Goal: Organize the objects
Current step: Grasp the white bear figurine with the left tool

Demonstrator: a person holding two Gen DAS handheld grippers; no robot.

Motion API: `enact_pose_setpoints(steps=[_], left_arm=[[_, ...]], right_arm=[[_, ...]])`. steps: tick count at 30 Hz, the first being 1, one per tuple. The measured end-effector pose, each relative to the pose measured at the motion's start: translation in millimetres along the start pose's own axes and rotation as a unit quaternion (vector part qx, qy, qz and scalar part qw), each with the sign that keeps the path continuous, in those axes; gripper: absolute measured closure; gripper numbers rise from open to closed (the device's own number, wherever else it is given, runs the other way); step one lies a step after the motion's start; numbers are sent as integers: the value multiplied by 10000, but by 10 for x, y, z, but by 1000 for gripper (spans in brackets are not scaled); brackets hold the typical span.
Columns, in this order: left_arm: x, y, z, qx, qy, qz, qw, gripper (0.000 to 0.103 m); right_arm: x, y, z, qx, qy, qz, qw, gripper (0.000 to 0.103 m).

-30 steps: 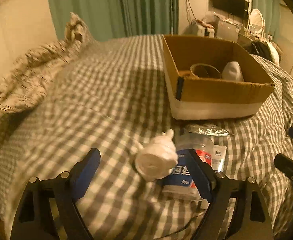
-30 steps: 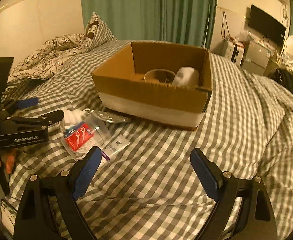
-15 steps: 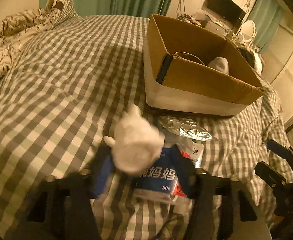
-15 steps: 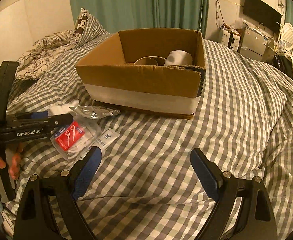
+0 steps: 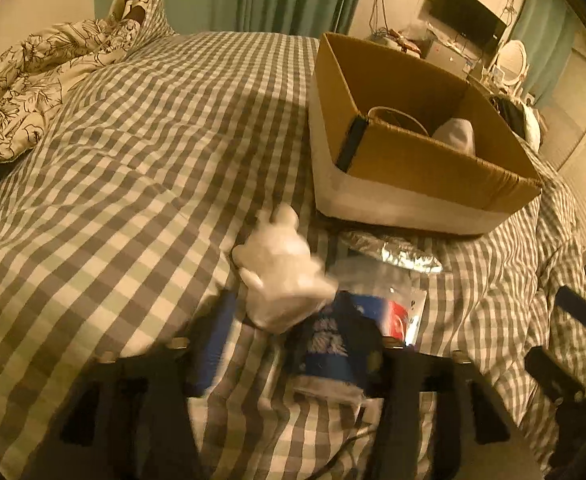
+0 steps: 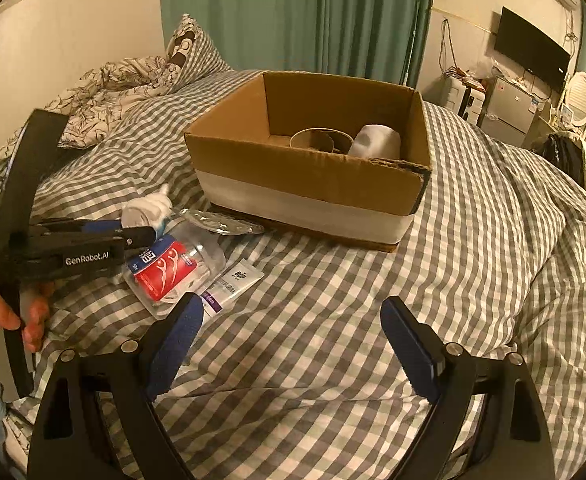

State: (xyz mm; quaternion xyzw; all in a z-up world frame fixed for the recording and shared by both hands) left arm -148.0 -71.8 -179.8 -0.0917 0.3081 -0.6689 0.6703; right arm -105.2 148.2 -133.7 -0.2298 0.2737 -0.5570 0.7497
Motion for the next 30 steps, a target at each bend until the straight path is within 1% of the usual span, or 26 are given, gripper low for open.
enact_pose_setpoints(steps=[2, 6, 8, 9, 10, 14, 18, 21, 24, 26, 27, 28, 30], left_arm=[[-28, -35, -12, -46, -77, -47, 9999, 38], [-28, -95, -206, 23, -364, -191, 9992, 38], [0, -88, -305, 132, -384, -173, 9990, 40], [-2, -78, -326, 150, -363, -211, 9990, 50], [-12, -62, -334, 188, -339, -247, 9989, 53], [-81, -20, -247, 132, -448, -397, 9981, 53], [-172, 3, -13, -104, -585, -597, 9964, 53], [-167, -10, 143, -245, -651, -636, 9955, 53], [-134, -36, 251, -357, -789, -714, 9937, 53], [-90, -37, 273, -361, -725, -687, 9943, 53], [-24, -37, 264, -352, -749, -600, 9948, 53], [30, -35, 253, -336, -703, -536, 9955, 53], [108, -24, 247, -314, -581, -412, 9970, 54]], right_arm=[[13, 7, -33, 20, -12, 10, 10000, 13], [33, 27, -122, 95, -48, 28, 9999, 13], [35, 45, -174, 155, -67, 23, 9999, 13], [35, 51, -191, 176, -68, 18, 9998, 13], [27, 60, -207, 197, -65, 11, 9998, 13], [-17, 55, -212, 189, -32, -40, 9998, 13], [16, -19, -178, 87, 14, 23, 10000, 13], [135, -129, -159, -20, 11, 228, 9997, 13], [371, -298, -182, -172, -144, 520, 9984, 13], [498, -381, -243, -204, -147, 705, 9972, 13], [585, -437, -308, -188, -156, 808, 9964, 13], [644, -463, -352, -166, -172, 857, 9960, 17], [730, -527, -509, -60, -121, 953, 9954, 18]])
Point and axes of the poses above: each gripper's, at about its wrist camera, not at the fingertips, and z roughly against the way its jaws point, x to its left, y to its underside, the point moved 3 cm from there along -z, roughly the way its jaws point, and after that the axes turned 9 degrees about y, right-handed, at the moved point
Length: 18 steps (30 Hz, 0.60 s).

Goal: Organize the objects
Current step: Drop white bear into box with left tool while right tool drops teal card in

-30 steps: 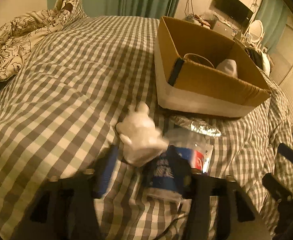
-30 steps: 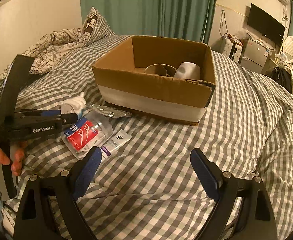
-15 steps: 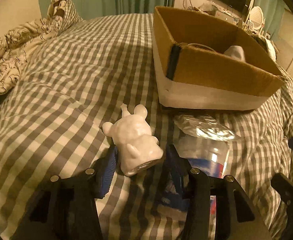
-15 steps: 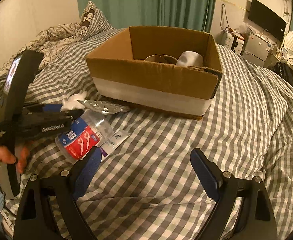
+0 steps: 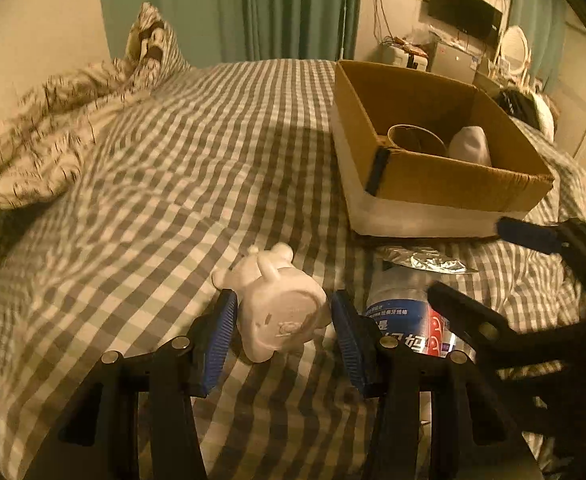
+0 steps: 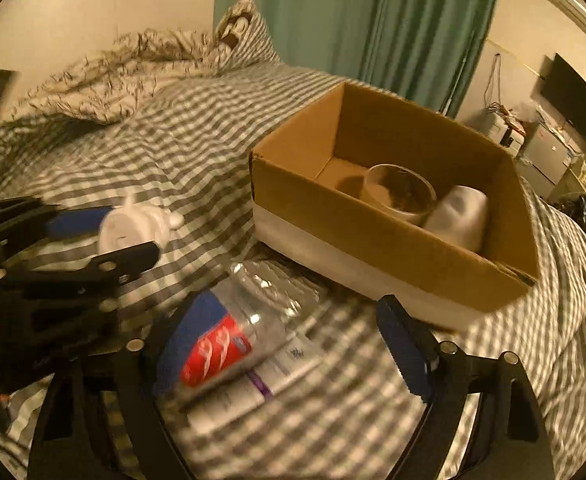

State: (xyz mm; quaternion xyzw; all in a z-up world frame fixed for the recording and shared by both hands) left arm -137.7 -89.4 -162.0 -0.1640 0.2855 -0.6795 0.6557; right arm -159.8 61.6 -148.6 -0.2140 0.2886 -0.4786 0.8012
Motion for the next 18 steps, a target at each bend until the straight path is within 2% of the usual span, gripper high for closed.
enact_pose_setpoints(steps=[2, 3, 6, 8, 10, 14, 15, 18], left_arm=[[20, 8, -1, -3, 89, 42, 10000, 54], [20, 8, -8, 3, 108, 41, 9999, 54], [21, 12, -17, -2, 154, 54, 9999, 54], [22, 17, -7, -8, 173, 72, 9998, 54], [13, 18, 7, -27, 175, 61, 9998, 54], [-53, 26, 63, -78, 215, -16, 9997, 54], [-90, 23, 105, -139, 249, -61, 9996, 54], [-200, 0, 220, -250, 379, -168, 9988, 54]], right_arm=[[25, -43, -160, 151, 11, 44, 9999, 22], [24, -57, -220, 207, -36, 51, 9998, 27], [17, -69, -343, 330, -117, 67, 9994, 30], [8, -97, -363, 359, -256, 10, 9990, 45], [19, -95, -345, 351, -328, 42, 9988, 67], [-9, -55, -215, 224, -172, 21, 9996, 85], [-37, -47, -164, 163, -170, -43, 9997, 94], [-154, -26, 73, -80, -275, -318, 9991, 95]])
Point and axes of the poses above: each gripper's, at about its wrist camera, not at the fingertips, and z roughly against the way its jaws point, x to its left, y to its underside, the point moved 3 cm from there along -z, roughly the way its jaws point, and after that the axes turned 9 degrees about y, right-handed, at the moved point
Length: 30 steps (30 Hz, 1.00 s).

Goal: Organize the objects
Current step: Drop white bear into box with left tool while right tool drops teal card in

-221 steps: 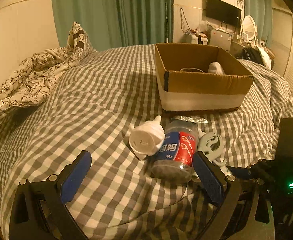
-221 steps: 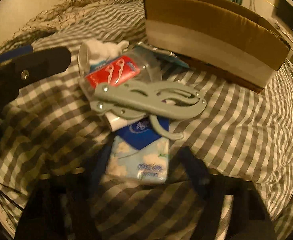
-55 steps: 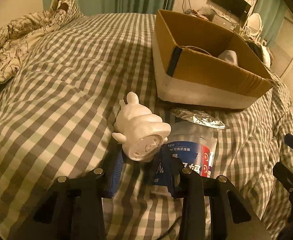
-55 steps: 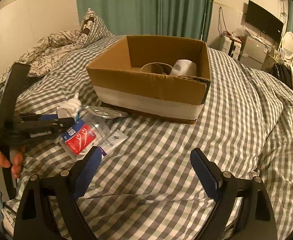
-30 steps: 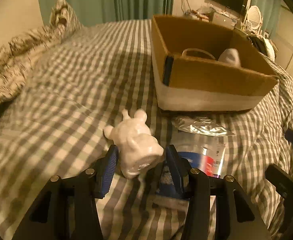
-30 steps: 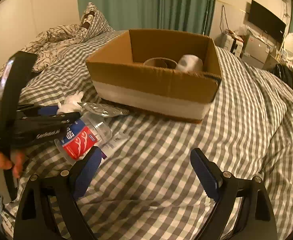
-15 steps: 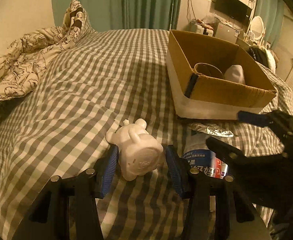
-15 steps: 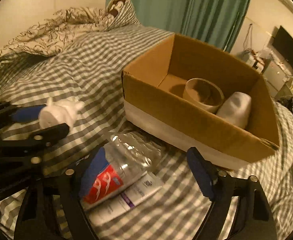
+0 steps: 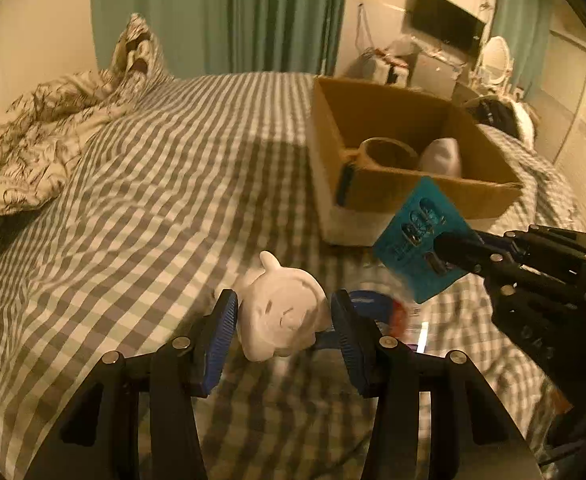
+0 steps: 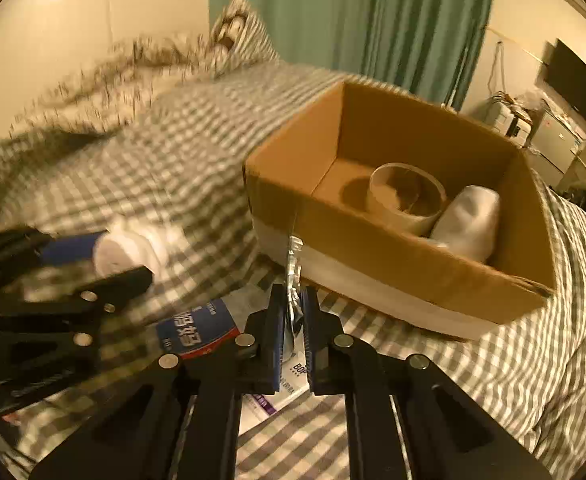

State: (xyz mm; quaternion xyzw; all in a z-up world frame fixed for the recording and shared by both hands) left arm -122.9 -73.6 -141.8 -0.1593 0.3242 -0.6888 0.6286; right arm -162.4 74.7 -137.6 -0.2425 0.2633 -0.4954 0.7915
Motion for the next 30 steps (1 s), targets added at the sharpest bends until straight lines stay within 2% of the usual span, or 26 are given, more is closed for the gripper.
enact_pose_setpoints(steps=[2, 3, 5, 7, 10, 12, 14, 16, 18, 23, 30], left_arm=[[-70, -27, 73, -55, -16, -109, 9999, 89], [-95, -47, 103, -45, 84, -114, 9999, 95], [-129, -85, 175, -75, 239, -57, 9997, 95], [-171, -92, 199, -81, 151, -138, 9998, 95], [-205, -40, 166, 95, 291, -117, 9995, 94], [-204, 12, 142, 105, 100, -74, 9999, 92], [-195, 66, 64, 262, -4, -79, 9996, 79], [-162, 114, 14, 312, -248, -105, 9992, 42], [-115, 136, -42, 326, -425, -70, 9985, 32], [-70, 60, -252, 497, -310, 171, 9981, 32], [-31, -143, -729, 746, -397, 134, 9963, 32]], right_arm=[[-81, 1, 186, -155, -28, -112, 9998, 95], [-117, -1, 267, -220, -58, -160, 9996, 95], [-205, -8, 474, -382, -115, -266, 9988, 95], [-270, -35, 662, -547, -97, -319, 9979, 95], [-351, -35, 869, -690, -29, -359, 9970, 95], [-403, 1, 986, -753, 9, -394, 9964, 95], [-446, 66, 1046, -771, 51, -423, 9961, 95], [-478, 144, 1040, -711, 67, -442, 9965, 95], [-528, 228, 1011, -638, 72, -484, 9968, 95], [-624, 384, 835, -451, -26, -627, 9970, 95], [-695, 470, 602, -302, -145, -699, 9970, 95]])
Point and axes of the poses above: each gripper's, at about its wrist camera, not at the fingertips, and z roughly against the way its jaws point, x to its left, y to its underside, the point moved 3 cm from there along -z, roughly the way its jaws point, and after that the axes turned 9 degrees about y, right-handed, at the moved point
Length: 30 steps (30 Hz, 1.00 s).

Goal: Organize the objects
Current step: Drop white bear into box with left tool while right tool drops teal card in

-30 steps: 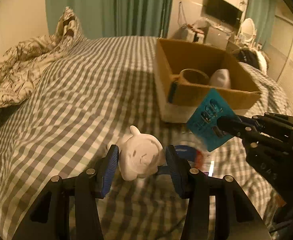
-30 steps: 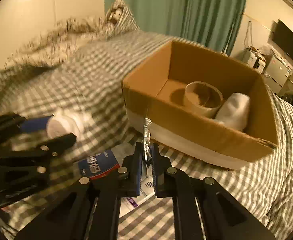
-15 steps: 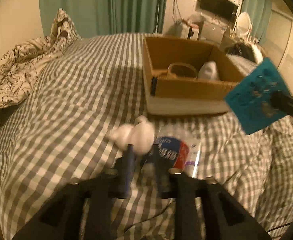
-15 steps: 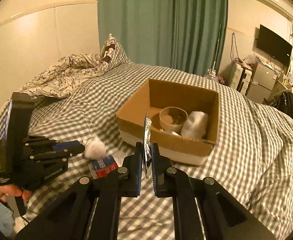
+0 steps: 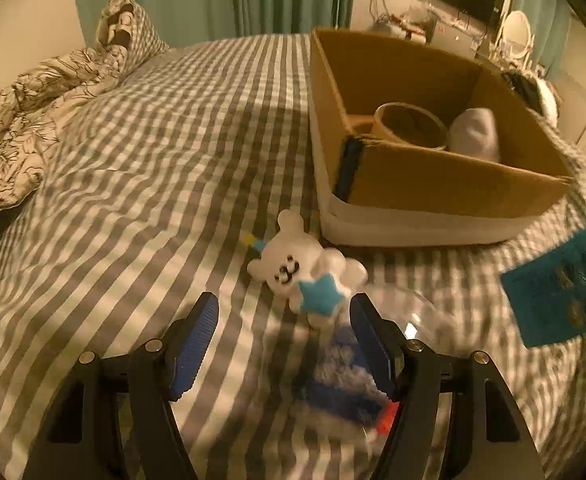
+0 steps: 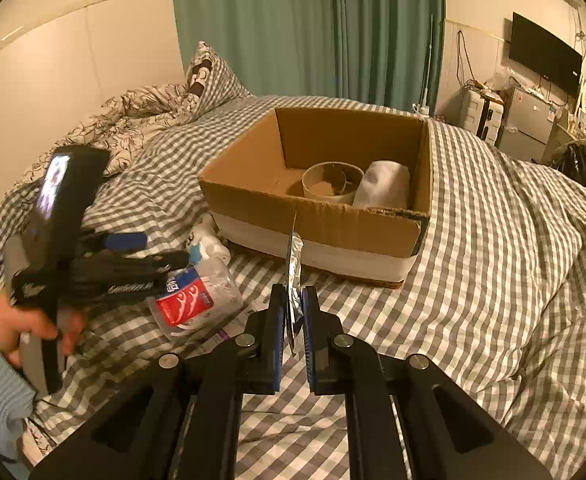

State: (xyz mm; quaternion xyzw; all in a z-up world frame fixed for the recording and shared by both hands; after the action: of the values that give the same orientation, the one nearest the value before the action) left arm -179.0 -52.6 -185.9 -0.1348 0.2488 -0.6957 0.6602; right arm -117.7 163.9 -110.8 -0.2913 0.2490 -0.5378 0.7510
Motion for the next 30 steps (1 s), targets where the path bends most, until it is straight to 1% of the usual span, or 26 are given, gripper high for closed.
enact_pose_setpoints(steps=[1, 3, 4, 7, 9, 11, 12, 13, 14, 17, 20, 26, 30], left_arm=[[7, -19, -66, 62, 7, -1, 10000, 32], [10, -54, -181, 121, 178, 37, 9998, 32], [2, -64, -224, 144, 207, 54, 9997, 31], [-10, -114, -347, 165, 310, 126, 9993, 27], [5, -144, -437, 199, 397, 228, 9988, 27], [14, -159, -474, 152, 416, 271, 9986, 27], [24, -155, -480, 138, 425, 301, 9985, 28], [31, -145, -474, 145, 443, 317, 9984, 33], [36, -136, -462, 158, 500, 331, 9981, 36], [18, -87, -355, 184, 526, 341, 9979, 37], [-19, -8, -143, 128, 486, 289, 9983, 37], [-151, 102, 384, -210, 655, 183, 9975, 37], [-287, 32, 749, -563, 771, 7, 9954, 37]], right_arm=[[-20, 9, -38, 25, -19, -13, 10000, 95], [-49, 10, -91, 52, -33, -44, 10000, 95], [-62, 10, -126, 72, -31, -52, 10000, 95], [-82, 7, -208, 119, -14, -74, 9999, 95], [-96, 9, -255, 144, -4, -83, 9999, 95], [-99, 17, -305, 185, 2, -82, 9998, 95], [-100, 25, -326, 206, 2, -84, 9998, 95], [-104, 37, -346, 236, 7, -91, 9997, 95], [-103, 43, -351, 252, 18, -93, 9996, 95], [-111, 47, -326, 255, 77, -95, 9996, 95], [-99, 29, -230, 175, 130, -78, 9997, 95], [-62, -68, 102, -120, 211, -60, 9997, 95], [-35, -172, 354, -375, 278, -28, 9989, 95]])
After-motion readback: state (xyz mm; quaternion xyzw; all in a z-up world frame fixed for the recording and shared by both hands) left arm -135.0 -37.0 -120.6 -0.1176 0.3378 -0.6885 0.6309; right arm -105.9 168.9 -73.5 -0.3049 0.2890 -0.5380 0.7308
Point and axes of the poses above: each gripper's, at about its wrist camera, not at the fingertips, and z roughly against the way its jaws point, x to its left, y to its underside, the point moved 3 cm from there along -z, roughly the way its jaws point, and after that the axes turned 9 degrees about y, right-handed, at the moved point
